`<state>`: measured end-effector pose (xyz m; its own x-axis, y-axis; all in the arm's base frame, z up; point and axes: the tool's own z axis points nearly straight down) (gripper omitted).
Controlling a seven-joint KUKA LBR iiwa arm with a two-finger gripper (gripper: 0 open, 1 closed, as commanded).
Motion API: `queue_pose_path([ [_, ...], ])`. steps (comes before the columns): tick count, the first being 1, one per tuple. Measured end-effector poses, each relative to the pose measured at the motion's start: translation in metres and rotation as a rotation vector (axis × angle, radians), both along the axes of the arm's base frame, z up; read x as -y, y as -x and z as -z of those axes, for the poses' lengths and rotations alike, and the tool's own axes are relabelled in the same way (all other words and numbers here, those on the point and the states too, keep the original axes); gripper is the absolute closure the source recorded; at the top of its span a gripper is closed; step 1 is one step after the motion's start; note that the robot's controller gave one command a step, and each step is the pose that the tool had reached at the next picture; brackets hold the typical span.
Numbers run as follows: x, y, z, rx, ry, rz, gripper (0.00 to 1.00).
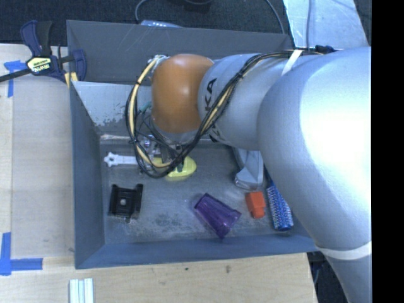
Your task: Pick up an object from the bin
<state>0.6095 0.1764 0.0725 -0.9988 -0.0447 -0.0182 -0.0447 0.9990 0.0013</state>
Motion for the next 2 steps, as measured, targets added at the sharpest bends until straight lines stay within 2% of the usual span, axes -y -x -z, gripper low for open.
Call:
queue_pose_path([
  [1, 0.0000, 0.0000, 0.0000, 0.000, 0.000, 0.000, 1.00],
  [2, 0.0019, -0.0033, 0.0002, 0.008, 0.005, -0.335, 1.00],
])
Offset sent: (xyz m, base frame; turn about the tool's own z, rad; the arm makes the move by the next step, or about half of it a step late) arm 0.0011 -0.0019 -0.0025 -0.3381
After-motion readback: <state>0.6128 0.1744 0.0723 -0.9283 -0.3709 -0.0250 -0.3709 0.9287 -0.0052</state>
